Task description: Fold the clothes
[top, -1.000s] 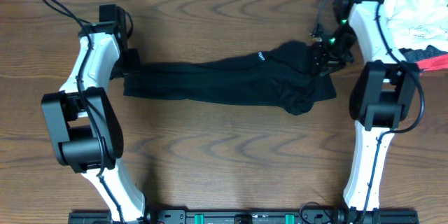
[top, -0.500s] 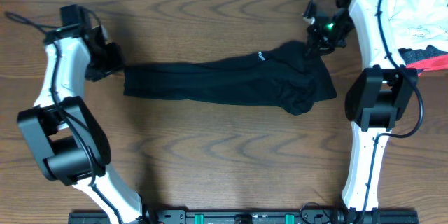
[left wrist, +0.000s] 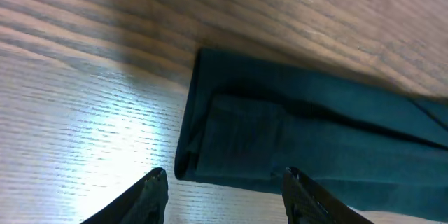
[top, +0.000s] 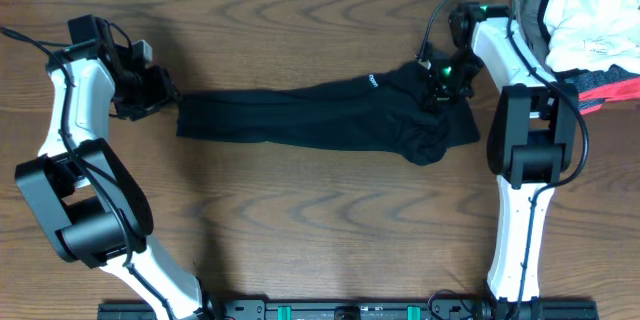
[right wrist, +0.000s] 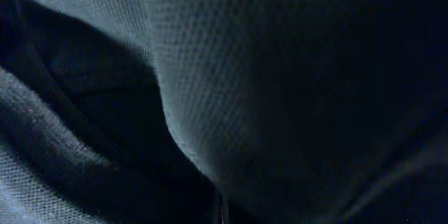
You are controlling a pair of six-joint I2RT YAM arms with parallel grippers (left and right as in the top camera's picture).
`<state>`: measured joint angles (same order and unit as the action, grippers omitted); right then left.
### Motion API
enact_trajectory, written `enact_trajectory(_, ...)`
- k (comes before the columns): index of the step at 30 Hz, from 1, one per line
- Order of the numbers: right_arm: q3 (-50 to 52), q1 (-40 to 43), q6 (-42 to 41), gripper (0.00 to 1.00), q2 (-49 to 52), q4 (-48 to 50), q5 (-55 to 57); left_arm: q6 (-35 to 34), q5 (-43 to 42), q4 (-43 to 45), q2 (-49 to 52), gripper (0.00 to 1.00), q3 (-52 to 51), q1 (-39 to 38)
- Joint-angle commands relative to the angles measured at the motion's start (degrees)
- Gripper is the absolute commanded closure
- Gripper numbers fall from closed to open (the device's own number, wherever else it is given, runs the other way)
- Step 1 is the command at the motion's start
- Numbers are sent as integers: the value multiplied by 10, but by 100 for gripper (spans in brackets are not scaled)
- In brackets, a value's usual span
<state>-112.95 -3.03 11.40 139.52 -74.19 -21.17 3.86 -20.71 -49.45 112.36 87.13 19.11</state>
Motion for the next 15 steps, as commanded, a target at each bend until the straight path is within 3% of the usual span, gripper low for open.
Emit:
enact_trajectory(1, 33, -3, -22, 99, -5, 26, 23, 22, -8, 6, -5, 46, -26, 0)
enact_trajectory(7, 46, -4, -22, 99, -5, 35, 23, 47, -68, 45, 16, 46, -52, 0)
enact_trajectory(15, 46, -4, -21, 99, -5, 34, 23, 71, -62, 68, 70, 46, -53, 0)
